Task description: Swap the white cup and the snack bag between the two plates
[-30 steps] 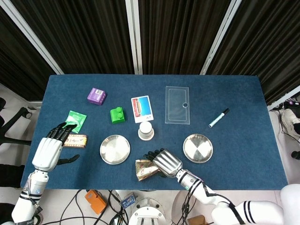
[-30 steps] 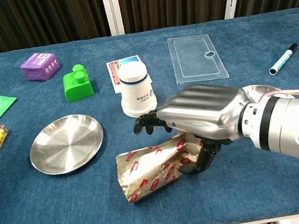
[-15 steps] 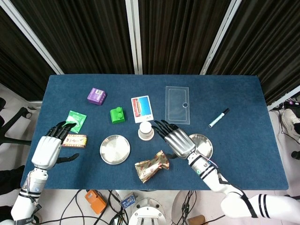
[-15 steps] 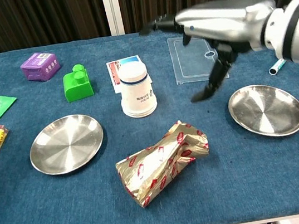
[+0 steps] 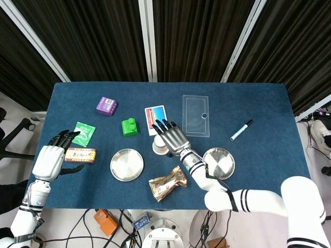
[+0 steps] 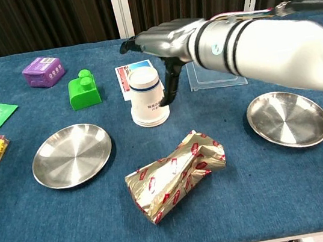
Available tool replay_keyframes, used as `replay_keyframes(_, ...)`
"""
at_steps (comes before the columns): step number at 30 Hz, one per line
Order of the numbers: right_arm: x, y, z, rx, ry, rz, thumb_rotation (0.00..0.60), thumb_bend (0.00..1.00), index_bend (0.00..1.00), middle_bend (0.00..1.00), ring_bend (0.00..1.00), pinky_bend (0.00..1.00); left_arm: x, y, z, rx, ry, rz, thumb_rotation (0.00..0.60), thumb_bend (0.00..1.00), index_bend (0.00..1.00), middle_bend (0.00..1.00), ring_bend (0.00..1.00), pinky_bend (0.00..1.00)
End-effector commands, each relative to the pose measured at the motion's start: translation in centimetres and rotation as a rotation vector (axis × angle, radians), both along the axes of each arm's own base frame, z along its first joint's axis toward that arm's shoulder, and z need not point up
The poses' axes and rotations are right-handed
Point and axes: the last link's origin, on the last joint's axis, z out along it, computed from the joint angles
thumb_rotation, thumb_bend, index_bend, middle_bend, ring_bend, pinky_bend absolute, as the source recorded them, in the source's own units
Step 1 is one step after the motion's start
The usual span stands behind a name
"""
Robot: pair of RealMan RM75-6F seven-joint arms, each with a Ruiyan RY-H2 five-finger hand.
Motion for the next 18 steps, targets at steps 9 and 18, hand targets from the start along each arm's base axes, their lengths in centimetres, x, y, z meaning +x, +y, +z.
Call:
replay_keyframes(9, -0.7, -0.5, -1.5, 0.012, 0.035, 0.014, 0.600, 0.40, 0.65, 0.57, 0.58, 0.43, -0.2, 0.6, 0.2, -0.008, -0.001, 0.013, 0.600, 0.02, 0.12, 0.17, 0.12, 0.23)
replay_keyframes(18, -0.5, -0.3, 0.7, -0.066, -0.029, 0.069, 0.600, 0.41, 0.76, 0.65, 0.66, 0.57, 0.2, 0.3, 0.2, -0.004, 0.011, 0.009, 0.600, 0.02, 0.12, 0.17, 0.12, 0.23)
